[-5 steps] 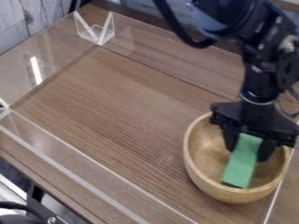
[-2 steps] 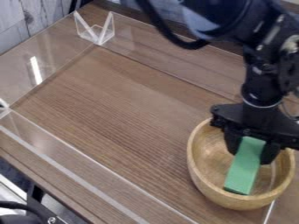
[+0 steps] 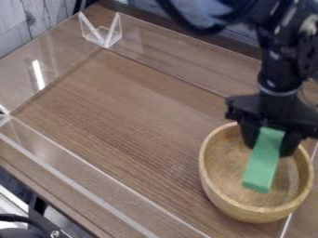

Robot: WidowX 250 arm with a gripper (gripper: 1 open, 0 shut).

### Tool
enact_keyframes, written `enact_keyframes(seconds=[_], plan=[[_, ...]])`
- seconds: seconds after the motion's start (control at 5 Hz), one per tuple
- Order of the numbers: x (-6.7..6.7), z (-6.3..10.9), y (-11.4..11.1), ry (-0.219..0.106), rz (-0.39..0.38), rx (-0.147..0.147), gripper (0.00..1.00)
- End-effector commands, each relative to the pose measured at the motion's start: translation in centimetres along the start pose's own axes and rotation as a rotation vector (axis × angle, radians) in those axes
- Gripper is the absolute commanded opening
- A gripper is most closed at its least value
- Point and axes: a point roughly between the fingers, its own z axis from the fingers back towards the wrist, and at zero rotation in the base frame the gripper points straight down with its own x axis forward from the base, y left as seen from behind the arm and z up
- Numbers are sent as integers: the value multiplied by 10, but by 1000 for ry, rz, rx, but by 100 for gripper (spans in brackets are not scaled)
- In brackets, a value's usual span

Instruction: Move green stick from inside the wooden bowl to the table next to it

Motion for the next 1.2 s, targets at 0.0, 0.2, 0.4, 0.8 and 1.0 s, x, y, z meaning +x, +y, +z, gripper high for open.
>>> enact_keyframes(seconds=[0.0, 0.2, 0.4, 0.8, 1.0], plan=[[11, 24, -1, -55, 43, -24, 0], [7, 27, -1, -58, 70, -19, 0], [9, 27, 5, -57, 70, -24, 0], [20, 37, 16, -58, 68, -34, 0], [31, 50, 22, -68, 68, -39, 0]])
